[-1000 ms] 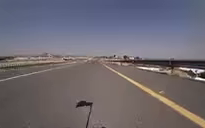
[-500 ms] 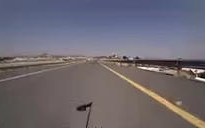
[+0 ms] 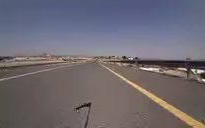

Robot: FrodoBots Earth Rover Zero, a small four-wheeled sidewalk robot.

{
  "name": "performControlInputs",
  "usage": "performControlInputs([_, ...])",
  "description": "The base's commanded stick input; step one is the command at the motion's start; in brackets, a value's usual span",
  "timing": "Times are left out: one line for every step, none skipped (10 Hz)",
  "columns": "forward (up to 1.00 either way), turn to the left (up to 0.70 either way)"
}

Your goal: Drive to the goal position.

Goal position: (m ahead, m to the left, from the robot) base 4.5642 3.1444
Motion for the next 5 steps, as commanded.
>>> performControlInputs([1.00, -0.01])
performControlInputs([1.00, -0.01])
performControlInputs([1.00, -0.01])
performControlInputs([1.00, -0.01])
performControlInputs([1.00, -0.01])
